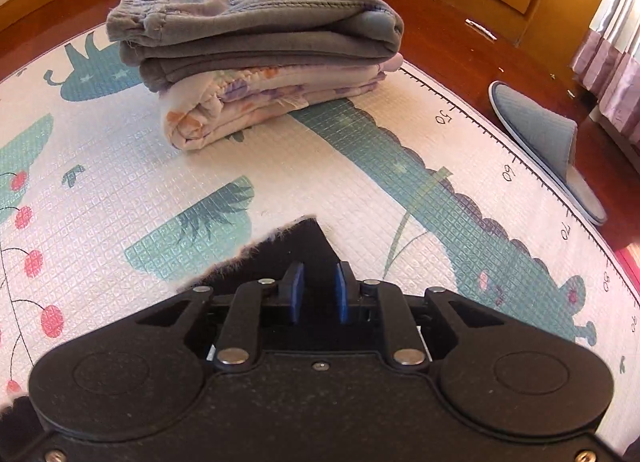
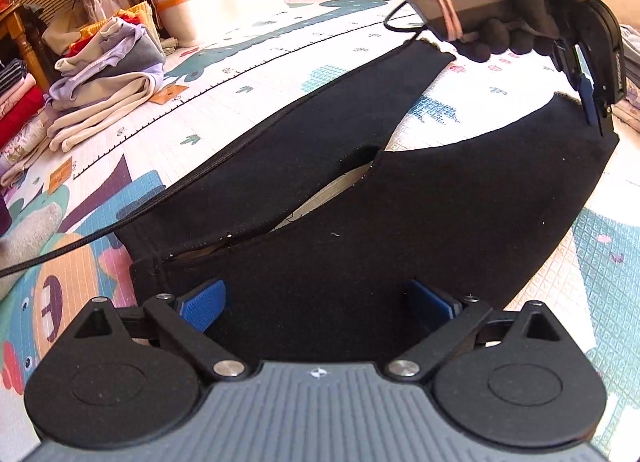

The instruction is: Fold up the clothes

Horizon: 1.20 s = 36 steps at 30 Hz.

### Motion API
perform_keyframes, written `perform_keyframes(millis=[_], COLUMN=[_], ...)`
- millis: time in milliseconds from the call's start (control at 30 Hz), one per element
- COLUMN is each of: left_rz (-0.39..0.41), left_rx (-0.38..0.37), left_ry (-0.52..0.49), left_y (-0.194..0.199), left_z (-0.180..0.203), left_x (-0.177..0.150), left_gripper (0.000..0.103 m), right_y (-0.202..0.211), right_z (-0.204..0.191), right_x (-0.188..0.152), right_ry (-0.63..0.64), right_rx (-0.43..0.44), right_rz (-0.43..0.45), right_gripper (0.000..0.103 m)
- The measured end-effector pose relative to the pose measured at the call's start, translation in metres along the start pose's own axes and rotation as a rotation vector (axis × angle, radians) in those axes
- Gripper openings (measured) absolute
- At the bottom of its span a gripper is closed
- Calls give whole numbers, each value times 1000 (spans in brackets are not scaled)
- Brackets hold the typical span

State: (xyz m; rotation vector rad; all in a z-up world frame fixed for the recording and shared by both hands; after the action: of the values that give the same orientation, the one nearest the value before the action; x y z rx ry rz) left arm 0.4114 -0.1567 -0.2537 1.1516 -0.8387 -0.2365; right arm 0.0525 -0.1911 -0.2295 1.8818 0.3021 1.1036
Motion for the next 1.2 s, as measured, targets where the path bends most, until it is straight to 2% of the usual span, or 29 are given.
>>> perform_keyframes(millis=[33,133,233,300,367,433,467,500,567,633,700,733,800,867,933,1100,1200], left_rz=[-19,1,29,106,216,287,308,338,405,475,533,551,558,551,531,557,588], left_rx=[-18,23,62,-24,-114,-143,-127,-121,-117,-123,-144,-154,-185,-219,-282,-331,-354], left_ry=[-23,-36,66,119,208,286,308,323,347,335,343,344,324,308,341,400,388], left_y=[-2,-12,6,55,126,197,230,260,320,360,394,405,414,420,420,431,445], left_z=[5,10,1,6,17,35,48,62,92,113,129,134,146,156,153,138,135], left_x=[-7,-14,-3,3,2,1,3,6,14,22,27,27,26,25,23,24,26], left_gripper=[14,19,20,20,20,23,35,51,66,67,73,73,82,82,82,82,82], right_y=[0,-1,-2,0,2,4,4,4,3,2,2,3,2,2,1,0,-1], right_z=[0,0,-2,1,6,10,10,10,9,8,8,7,7,6,5,3,2], right_x=[0,0,0,0,0,0,0,0,2,4,5,6,6,6,6,7,6], right_ry=[-4,-11,-11,-29,-54,-70,-71,-67,-61,-63,-75,-84,-93,-94,-87,-72,-61], right_rx=[3,6,2,20,45,65,69,69,67,64,61,59,50,42,37,27,21], right_rz=[1,4,5,6,9,10,8,4,-7,-19,-26,-30,-39,-49,-56,-64,-64], right_gripper=[98,103,103,103,103,103,103,103,103,103,103,103,103,103,103,103,103])
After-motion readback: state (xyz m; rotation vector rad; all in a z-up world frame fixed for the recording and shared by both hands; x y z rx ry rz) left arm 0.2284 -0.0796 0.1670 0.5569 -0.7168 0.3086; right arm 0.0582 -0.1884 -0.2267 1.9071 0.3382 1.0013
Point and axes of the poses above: each gripper's, at about its wrist camera, not at the fingertips, and y roughly against the way its jaws point, z to its right, x to its top, the point moved 3 cm from there along -y, roughly the way its jaws point, and after that the axes turned 6 degrees about -z, right-handed, at the moved point
